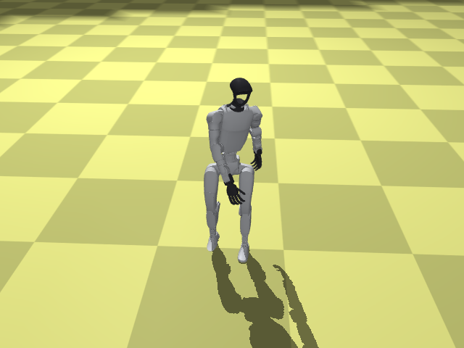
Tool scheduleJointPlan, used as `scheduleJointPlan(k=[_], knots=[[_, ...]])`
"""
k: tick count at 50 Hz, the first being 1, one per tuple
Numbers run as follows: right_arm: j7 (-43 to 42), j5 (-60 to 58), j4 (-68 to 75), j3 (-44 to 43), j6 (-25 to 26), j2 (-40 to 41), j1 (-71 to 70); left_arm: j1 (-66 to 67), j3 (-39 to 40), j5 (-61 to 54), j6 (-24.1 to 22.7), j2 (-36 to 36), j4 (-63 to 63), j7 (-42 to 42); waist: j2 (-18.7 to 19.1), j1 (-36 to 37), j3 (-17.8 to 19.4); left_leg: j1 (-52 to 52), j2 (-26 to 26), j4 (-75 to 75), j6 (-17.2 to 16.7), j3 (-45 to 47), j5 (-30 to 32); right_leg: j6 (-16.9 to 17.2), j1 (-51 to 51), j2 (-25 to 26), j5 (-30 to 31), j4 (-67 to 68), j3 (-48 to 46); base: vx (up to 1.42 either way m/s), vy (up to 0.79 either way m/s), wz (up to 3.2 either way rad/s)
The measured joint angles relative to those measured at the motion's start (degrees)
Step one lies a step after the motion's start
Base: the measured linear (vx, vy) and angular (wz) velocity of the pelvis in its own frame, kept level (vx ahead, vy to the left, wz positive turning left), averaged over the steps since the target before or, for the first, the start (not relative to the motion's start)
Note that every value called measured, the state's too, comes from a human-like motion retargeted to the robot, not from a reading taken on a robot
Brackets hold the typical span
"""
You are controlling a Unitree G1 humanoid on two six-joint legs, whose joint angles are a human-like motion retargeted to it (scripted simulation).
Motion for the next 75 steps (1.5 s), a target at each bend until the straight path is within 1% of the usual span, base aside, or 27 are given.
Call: scheduleJointPlan(k=[3,8,10,13,17,20,22,25,27,31,34,36,38,42,44,48,50,52,54,57,60,62,65,67,70,73,75], knots=[[-0.3,0.2,0.5,0.2,-0.2,0.5,-0.5,-0.5,-0.4,-0.6,-0.2,0.4,0.3,0.0,0.0,-1.2,0.1,1.9,0.6,0.5,-0.9,-0.9,-2.1,-1.9,1.8,0.8,-0.3,0.5,-0.9,0.3,0.08,0.28],[-0.6,1.6,1.1,1.4,-1.4,0.7,-0.6,-2.4,-0.5,-1.0,-0.8,1.9,-0.8,0.5,2.8,-4.1,-0.1,6.1,3.7,-1.1,-2.7,-3.4,-2.8,-9.2,-0.5,4.2,-4.0,8.3,-3.1,0.27,0.05,0.46],[-0.9,1.8,0.7,1.9,-1.6,0.5,-0.5,-3.2,0.0,-1.9,-0.8,2.4,-1.3,1.1,3.3,-5.2,-0.4,7.0,4.2,-1.7,-3.1,-4.2,-3.0,-9.6,-3.4,4.6,-4.7,10.7,-4.5,0.26,0.01,0.4],[-1.3,1.4,0.2,2.2,-1.3,0.4,-0.6,-4.0,0.7,-4.5,-0.9,3.0,-1.7,1.8,3.0,-7.1,-0.4,7.9,3.2,-1.8,-3.3,-5.6,-3.9,-7.2,-6.1,4.2,-2.9,7.2,-5.0,0.28,-0.01,0.46],[-1.3,0.2,0.7,2.1,-0.3,0.5,-0.9,-4.6,1.3,-7.2,-1.3,3.6,-1.4,2.1,1.6,-8.5,-0.2,9.0,0.1,-1.0,-3.1,-7.5,-5.9,-3.8,-6.7,2.9,6.0,-0.3,-2.4,0.31,-0.03,0.48],[-1.7,-0.1,1.8,2.0,0.1,0.5,-1.4,-5.4,2.1,-6.9,-1.0,3.7,-1.1,2.4,1.7,-7.1,-0.6,9.5,-0.9,0.3,-2.7,-8.1,-7.4,-4.0,-6.1,2.0,4.7,0.7,-2.2,0.3,-0.03,0.16],[-1.5,-0.7,2.8,2.0,0.5,0.4,-1.6,-5.4,2.4,-6.2,-0.6,3.3,-1.3,2.1,1.7,-5.2,-0.6,9.0,-2.1,2.9,-0.9,-7.9,-7.1,-4.1,-5.2,1.0,3.7,0.9,-2.1,0.3,-0.02,-0.05],[-0.9,-1.7,3.9,2.0,1.8,0.5,-2.0,-4.6,2.6,-5.2,0.3,2.4,-1.9,1.1,0.6,-2.0,0.1,5.5,-5.5,10.3,4.2,-6.6,-5.7,-3.3,-3.5,-1.6,3.7,0.1,-1.1,0.29,-0.02,-0.1],[-0.8,-2.0,4.0,2.0,2.3,0.7,-2.2,-3.7,2.9,-4.4,0.9,1.8,-2.1,0.9,-0.5,-0.2,0.3,1.7,-7.1,14.6,5.7,-4.7,-6.9,-2.2,-2.9,-3.0,3.3,-0.1,-0.8,0.29,-0.01,-0.07],[-0.7,-2.0,3.2,2.3,1.6,1.6,-2.9,-3.0,4.7,-3.8,1.1,1.4,-1.8,1.7,-1.2,2.6,-0.4,-2.3,-4.2,9.3,3.7,1.8,-9.1,0.0,-2.0,-2.0,1.9,0.1,-0.6,0.32,-0.02,-0.16],[-0.4,-0.8,2.7,2.7,0.6,2.4,-3.5,-3.3,6.0,-4.6,0.7,1.4,-1.1,2.2,-0.9,4.1,-1.1,-2.0,-1.9,1.4,1.1,0.3,-2.2,0.0,-0.8,0.5,0.4,0.4,-0.4,0.34,-0.01,-0.23],[-0.5,0.2,2.8,3.0,0.4,2.6,-3.7,-3.4,6.1,-5.5,0.7,1.2,-1.2,2.1,-1.0,3.8,-1.2,-1.3,-1.9,0.8,1.2,-1.8,-0.2,0.0,0.4,0.8,-0.6,0.8,-0.6,0.33,0.07,0.15],[-0.6,1.0,3.4,2.9,0.5,2.7,-4.1,-3.9,5.8,-6.2,0.8,1.1,-1.4,1.7,-0.9,2.8,-0.8,0.0,-1.7,1.6,1.6,-2.7,-1.4,-1.4,1.6,1.0,-0.9,1.7,-1.0,0.32,0.05,0.38],[-0.7,2.0,5.2,2.4,0.2,2.6,-3.8,-5.3,4.3,-6.0,0.4,1.4,-2.7,1.3,2.1,-0.4,-0.5,4.5,1.2,1.1,0.1,-4.7,-2.7,-9.9,1.5,4.1,-1.8,8.4,-0.5,0.31,0.01,0.44],[-0.8,2.1,5.7,2.5,0.0,2.2,-3.0,-6.3,4.0,-5.3,0.2,1.9,-3.1,1.7,3.5,-1.8,-0.9,6.2,2.6,0.5,-1.0,-5.4,-2.9,-11.5,-1.3,5.0,-4.2,13.1,-0.9,0.29,-0.02,0.34],[-1.6,1.5,6.8,2.5,0.0,1.5,-1.3,-8.9,4.2,-5.0,-0.1,3.2,-2.6,3.3,4.1,-4.2,-1.8,8.0,3.1,-0.1,-2.9,-5.8,-4.3,-8.5,-5.8,2.3,-5.9,12.2,-7.0,0.31,-0.04,0.15],[-1.7,1.0,7.7,2.3,0.3,1.3,-0.6,-9.9,4.2,-5.2,-0.3,4.0,-1.8,3.9,3.7,-5.5,-2.1,8.7,2.1,0.2,-3.2,-5.8,-5.3,-6.4,-6.4,0.8,-2.9,6.3,-8.6,0.32,-0.06,0.12],[-1.6,0.5,8.8,1.6,0.9,1.2,-0.4,-11.2,4.0,-5.5,-0.6,4.9,-0.3,4.1,3.1,-6.5,-2.1,9.4,0.8,0.9,-2.8,-5.9,-6.5,-4.8,-6.3,0.2,4.0,0.6,-6.8,0.33,-0.08,0.04],[-1.7,0.2,9.6,1.1,1.3,0.9,0.1,-11.6,3.9,-5.3,-0.6,5.5,0.3,4.3,3.1,-6.7,-2.5,10.1,0.1,1.8,-2.0,-5.6,-7.7,-4.3,-6.3,0.0,6.7,-0.4,-4.6,0.33,-0.08,-0.24],[-1.6,-0.2,10.5,0.1,2.0,0.1,0.5,-12.1,3.8,-4.1,0.0,6.0,0.7,4.0,3.2,-5.4,-2.6,10.1,-0.8,5.4,0.3,-3.4,-8.5,-4.5,-5.5,-0.3,4.0,1.5,-2.8,0.32,-0.08,-0.54],[-0.8,-0.8,10.7,-1.0,3.1,-1.0,1.7,-11.3,2.8,-2.3,0.5,5.8,-0.1,2.9,2.5,-3.4,-1.9,6.9,-3.3,13.7,4.3,-0.8,-7.9,-3.9,-4.1,-2.1,3.2,1.6,-0.9,0.31,-0.04,-0.52],[-0.3,-0.6,10.3,-1.7,3.2,-1.9,3.0,-10.6,1.7,-0.7,0.5,5.7,-0.8,2.2,1.7,-2.2,-1.5,3.6,-5.0,18.1,5.1,-0.2,-9.0,-2.8,-3.2,-3.1,3.1,1.0,0.1,0.3,-0.01,-0.33],[0.4,0.4,9.1,-3.1,2.6,-3.3,5.3,-10.4,0.4,1.7,-0.1,5.8,-1.2,1.6,0.7,-0.5,-1.6,0.0,-5.0,16.4,4.1,2.2,-10.8,-0.8,-2.4,-3.6,2.7,0.3,0.4,0.31,0.0,-0.14],[1.0,1.5,8.4,-4.2,1.9,-4.3,6.9,-11.1,0.0,2.7,-0.6,6.3,-1.0,1.4,0.5,0.6,-1.8,-1.0,-3.3,10.1,2.5,4.2,-9.7,0.0,-1.9,-2.5,2.2,0.1,0.0,0.32,-0.01,-0.06],[2.0,3.2,7.9,-6.0,1.1,-5.8,9.3,-12.5,-0.3,2.8,-1.5,6.8,-0.2,1.1,0.9,1.8,-2.1,-1.0,-1.2,1.2,0.0,3.1,-2.2,0.0,-0.7,-0.2,0.8,0.3,-0.7,0.32,0.02,0.06],[2.4,4.8,8.1,-7.2,1.1,-7.3,11.0,-12.6,-0.5,1.0,-1.5,6.8,-0.2,0.7,0.7,0.5,-1.6,-0.1,-1.1,1.6,0.1,0.7,-2.3,-0.5,0.7,0.1,-0.5,1.5,-2.0,0.31,0.06,0.38],[2.7,5.9,8.3,-7.8,1.0,-8.2,11.5,-12.7,-0.7,-0.2,-1.5,6.8,-0.3,0.4,1.0,-1.0,-0.9,1.4,-0.5,2.1,-0.2,-0.3,-3.7,-2.7,1.5,0.8,-0.7,3.1,-2.8,0.3,0.04,0.5]])
